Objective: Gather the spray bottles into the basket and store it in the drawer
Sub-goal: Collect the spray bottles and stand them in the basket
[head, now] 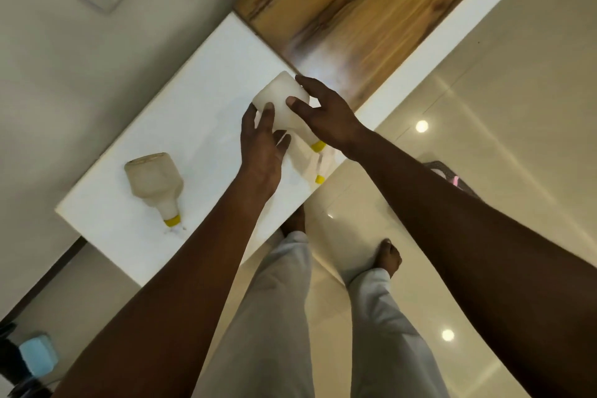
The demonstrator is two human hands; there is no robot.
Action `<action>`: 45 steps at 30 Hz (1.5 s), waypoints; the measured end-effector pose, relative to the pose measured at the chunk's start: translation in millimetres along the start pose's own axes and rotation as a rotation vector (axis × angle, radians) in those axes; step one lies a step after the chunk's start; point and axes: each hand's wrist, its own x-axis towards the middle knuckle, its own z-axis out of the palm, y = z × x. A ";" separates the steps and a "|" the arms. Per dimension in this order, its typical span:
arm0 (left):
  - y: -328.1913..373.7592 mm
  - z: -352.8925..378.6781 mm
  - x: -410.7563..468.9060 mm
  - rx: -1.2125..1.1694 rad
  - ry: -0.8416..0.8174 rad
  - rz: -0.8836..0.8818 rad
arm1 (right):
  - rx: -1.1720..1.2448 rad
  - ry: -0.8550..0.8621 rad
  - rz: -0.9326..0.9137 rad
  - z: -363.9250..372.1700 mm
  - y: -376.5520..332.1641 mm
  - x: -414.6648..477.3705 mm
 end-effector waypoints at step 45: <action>-604.8 240.4 -169.5 0.684 -0.194 -0.459 | 1.035 0.382 0.794 -252.9 577.6 -339.2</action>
